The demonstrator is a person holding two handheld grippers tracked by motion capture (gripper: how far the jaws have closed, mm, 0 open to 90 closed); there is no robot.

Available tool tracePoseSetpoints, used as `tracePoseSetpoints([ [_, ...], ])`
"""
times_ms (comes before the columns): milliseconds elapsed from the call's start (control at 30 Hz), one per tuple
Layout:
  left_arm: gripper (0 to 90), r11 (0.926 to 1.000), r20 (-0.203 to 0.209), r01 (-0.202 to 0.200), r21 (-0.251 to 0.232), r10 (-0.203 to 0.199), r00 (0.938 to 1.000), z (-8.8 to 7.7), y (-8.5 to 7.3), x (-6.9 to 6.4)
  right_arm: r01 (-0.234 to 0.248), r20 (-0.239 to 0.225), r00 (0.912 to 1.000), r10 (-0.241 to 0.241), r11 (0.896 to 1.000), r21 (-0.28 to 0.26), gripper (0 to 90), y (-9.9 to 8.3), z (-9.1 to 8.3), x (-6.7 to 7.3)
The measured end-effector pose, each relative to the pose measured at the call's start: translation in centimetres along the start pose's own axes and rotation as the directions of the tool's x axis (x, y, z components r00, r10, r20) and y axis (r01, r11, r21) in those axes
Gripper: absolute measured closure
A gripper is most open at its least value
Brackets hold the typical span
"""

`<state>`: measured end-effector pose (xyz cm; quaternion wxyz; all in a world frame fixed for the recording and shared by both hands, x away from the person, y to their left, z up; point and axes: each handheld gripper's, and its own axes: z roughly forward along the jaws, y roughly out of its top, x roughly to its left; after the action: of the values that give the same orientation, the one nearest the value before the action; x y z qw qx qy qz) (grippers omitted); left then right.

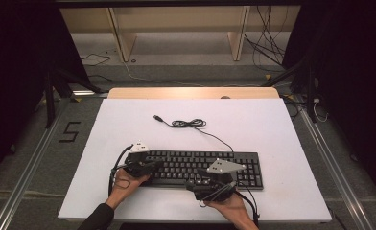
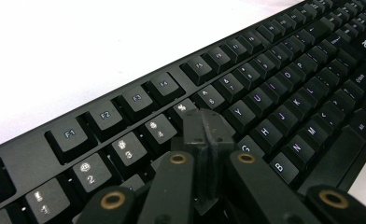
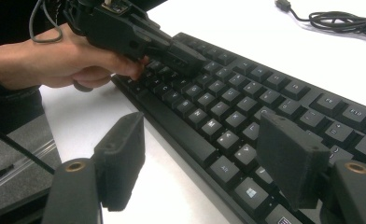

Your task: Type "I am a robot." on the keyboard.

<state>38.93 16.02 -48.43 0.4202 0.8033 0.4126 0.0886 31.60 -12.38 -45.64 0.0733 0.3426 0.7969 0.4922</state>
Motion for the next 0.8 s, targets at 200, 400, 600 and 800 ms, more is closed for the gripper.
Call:
tracePoseSetpoints([
  [200,88.8,1.0000,-0.005,0.000,-0.002,0.000,1.0000,-0.2,0.1,0.0,0.000,0.001,1.0000,0.000,1.000,0.002,33.6,0.0,0.1,-0.1],
  [400,86.3,0.9998,0.002,0.007,-0.018,-0.007,1.0000,-0.7,0.1,0.0,-0.008,0.001,1.0000,0.008,1.000,0.008,33.6,0.0,0.3,-0.3],
  [600,82.8,0.9991,0.017,0.019,-0.037,-0.018,0.9997,-1.2,0.3,-0.1,-0.017,0.005,0.9998,0.017,1.000,0.005,33.9,0.1,0.4,-0.5],
  [800,77.4,0.9981,0.028,0.033,-0.053,-0.031,0.9991,-1.9,0.1,0.0,-0.028,0.002,0.9996,0.028,1.000,0.011,36.1,0.4,0.8,-0.8],
])
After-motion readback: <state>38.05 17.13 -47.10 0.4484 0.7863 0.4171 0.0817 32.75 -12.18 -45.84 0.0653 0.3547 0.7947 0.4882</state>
